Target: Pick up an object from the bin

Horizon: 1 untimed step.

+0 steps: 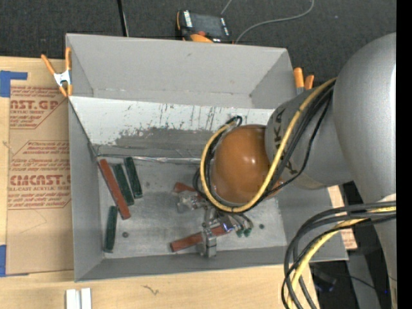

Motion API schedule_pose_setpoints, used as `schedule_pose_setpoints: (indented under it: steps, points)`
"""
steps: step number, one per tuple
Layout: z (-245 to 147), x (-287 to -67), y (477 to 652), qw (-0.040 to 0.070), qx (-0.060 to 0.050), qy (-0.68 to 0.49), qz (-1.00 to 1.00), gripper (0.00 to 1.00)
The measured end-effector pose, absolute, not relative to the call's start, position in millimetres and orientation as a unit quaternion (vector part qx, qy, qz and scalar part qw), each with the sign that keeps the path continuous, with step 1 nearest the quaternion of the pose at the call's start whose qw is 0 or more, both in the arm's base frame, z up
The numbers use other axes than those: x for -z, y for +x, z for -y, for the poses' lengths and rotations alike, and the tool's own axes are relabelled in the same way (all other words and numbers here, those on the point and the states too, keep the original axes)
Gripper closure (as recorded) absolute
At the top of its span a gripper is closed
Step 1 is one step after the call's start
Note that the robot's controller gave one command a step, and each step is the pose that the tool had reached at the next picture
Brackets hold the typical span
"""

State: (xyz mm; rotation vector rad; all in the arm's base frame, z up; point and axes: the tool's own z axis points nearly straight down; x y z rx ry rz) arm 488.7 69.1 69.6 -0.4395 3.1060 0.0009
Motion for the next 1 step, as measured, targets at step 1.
schedule_pose_setpoints:
  steps: [1]
  points:
    - [-69.8,-70.1,488.0,0.0,-0.001,-0.14,-0.99,1.0]
